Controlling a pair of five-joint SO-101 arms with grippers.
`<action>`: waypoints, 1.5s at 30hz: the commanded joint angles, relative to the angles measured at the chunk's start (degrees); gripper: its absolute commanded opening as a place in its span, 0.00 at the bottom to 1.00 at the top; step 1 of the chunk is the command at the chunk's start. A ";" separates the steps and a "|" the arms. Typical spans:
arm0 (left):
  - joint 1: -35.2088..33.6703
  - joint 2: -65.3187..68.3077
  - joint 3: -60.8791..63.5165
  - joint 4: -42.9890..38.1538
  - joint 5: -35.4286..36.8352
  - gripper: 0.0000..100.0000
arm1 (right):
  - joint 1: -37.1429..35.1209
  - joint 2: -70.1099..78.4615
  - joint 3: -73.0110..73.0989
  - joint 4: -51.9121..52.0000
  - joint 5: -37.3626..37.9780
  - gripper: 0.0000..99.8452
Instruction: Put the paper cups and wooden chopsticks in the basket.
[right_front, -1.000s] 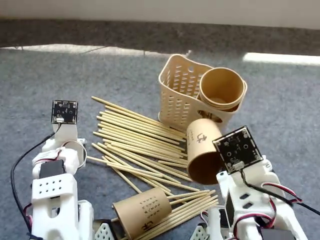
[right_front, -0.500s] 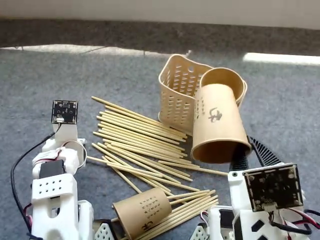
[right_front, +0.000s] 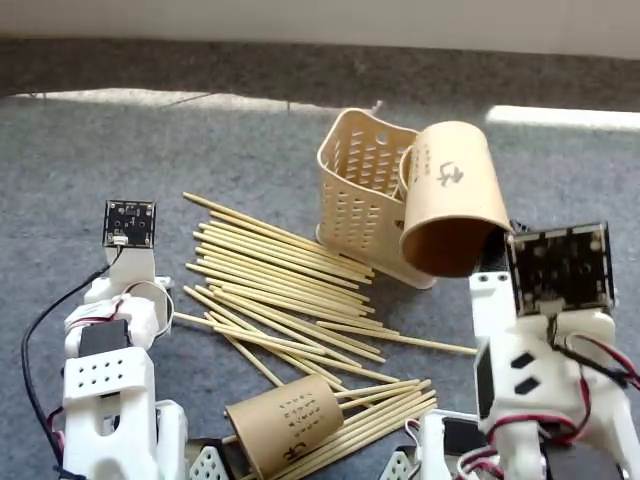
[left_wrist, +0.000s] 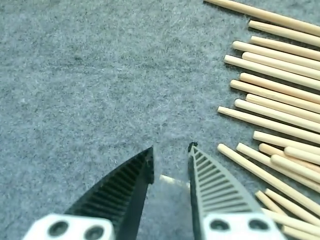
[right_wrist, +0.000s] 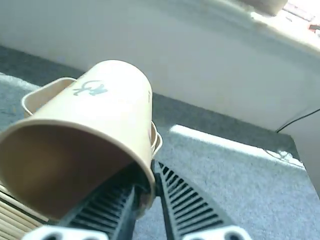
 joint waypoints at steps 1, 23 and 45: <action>-0.66 -1.36 -0.22 -0.97 0.18 0.13 | 3.38 4.88 -3.65 -1.89 -0.62 0.01; -0.66 -1.36 -0.22 -0.97 0.18 0.13 | -1.80 12.79 -4.62 -1.80 -0.70 0.12; -0.75 -1.36 -0.22 -0.97 0.18 0.13 | -1.89 14.73 -4.79 -9.45 -9.32 0.02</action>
